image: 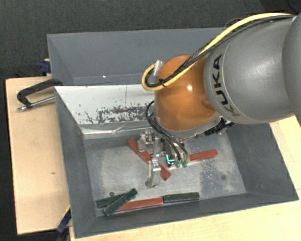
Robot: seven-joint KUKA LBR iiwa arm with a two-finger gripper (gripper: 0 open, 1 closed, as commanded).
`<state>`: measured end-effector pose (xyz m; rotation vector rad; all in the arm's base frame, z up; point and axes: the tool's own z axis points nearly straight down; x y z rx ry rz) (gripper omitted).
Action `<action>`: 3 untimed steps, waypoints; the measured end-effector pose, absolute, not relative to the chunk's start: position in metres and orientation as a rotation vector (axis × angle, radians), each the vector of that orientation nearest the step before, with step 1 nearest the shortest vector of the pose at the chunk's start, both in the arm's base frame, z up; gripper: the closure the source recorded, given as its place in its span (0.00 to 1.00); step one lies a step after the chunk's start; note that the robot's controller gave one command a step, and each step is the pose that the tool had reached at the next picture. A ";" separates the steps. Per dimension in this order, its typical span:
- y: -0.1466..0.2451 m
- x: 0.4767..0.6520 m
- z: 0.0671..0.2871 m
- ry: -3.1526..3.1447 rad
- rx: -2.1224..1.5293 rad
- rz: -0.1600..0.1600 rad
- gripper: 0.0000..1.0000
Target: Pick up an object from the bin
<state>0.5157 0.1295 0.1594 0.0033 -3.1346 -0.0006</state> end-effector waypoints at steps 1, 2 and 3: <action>0.129 0.517 0.163 -3.141 0.000 -0.002 0.00; 0.058 0.551 0.102 -3.146 -0.013 -0.002 0.00; 0.055 0.574 0.103 -3.100 -0.530 -0.001 0.00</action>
Offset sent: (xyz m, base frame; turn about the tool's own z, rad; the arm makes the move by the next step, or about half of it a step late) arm 0.0479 -0.1078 -0.0894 0.0210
